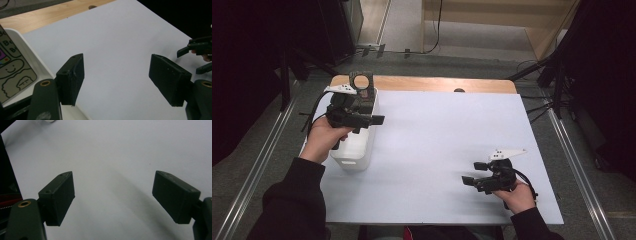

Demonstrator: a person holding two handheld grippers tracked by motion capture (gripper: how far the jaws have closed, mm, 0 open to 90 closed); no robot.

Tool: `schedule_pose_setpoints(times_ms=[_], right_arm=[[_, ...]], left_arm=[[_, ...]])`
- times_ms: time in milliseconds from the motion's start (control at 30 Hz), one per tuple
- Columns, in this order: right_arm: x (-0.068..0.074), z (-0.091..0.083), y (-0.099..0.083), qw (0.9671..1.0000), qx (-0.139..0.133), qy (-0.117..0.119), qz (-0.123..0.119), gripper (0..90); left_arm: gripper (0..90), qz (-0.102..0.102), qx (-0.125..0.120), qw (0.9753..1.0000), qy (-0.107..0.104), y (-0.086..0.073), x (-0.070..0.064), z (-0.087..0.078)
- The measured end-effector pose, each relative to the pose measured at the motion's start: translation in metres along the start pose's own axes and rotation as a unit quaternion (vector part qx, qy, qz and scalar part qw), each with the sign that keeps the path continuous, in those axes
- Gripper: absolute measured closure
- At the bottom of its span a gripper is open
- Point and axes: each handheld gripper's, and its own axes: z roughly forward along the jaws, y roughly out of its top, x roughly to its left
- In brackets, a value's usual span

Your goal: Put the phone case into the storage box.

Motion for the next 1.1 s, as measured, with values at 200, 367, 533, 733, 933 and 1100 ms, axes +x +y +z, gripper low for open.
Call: schedule_pose_setpoints(times_ms=[200, 367, 533, 733, 933, 1100], right_arm=[[0.000, 0.000, 0.000, 1.0000, 0.000, 0.000, 0.000, 17.0], [0.000, 0.000, 0.000, 1.0000, 0.000, 0.000, 0.000, 17.0], [0.000, 0.000, 0.000, 1.0000, 0.000, 0.000, 0.001, 17.0], [0.000, 0.000, 0.000, 1.0000, 0.002, 0.000, 0.003, 17.0], [0.000, 0.000, 0.000, 1.0000, 0.000, 0.000, 0.001, 17.0], [0.001, 0.000, 0.000, 1.0000, 0.000, 0.000, 0.001, 17.0]], left_arm=[[28.3, 0.010, 0.003, 0.9999, -0.005, -0.005, -0.010, 0.003], [28.3, 0.017, 0.001, 0.9998, -0.008, -0.010, -0.017, 0.005], [28.3, 0.025, 0.006, 0.9996, -0.005, -0.017, -0.024, 0.008], [28.3, 0.033, 0.009, 0.9993, -0.012, -0.024, -0.033, 0.012], [28.3, 0.046, 0.013, 0.9987, -0.018, -0.032, -0.043, 0.018], [28.3, 0.058, 0.016, 0.9979, -0.023, -0.039, -0.050, 0.022]])
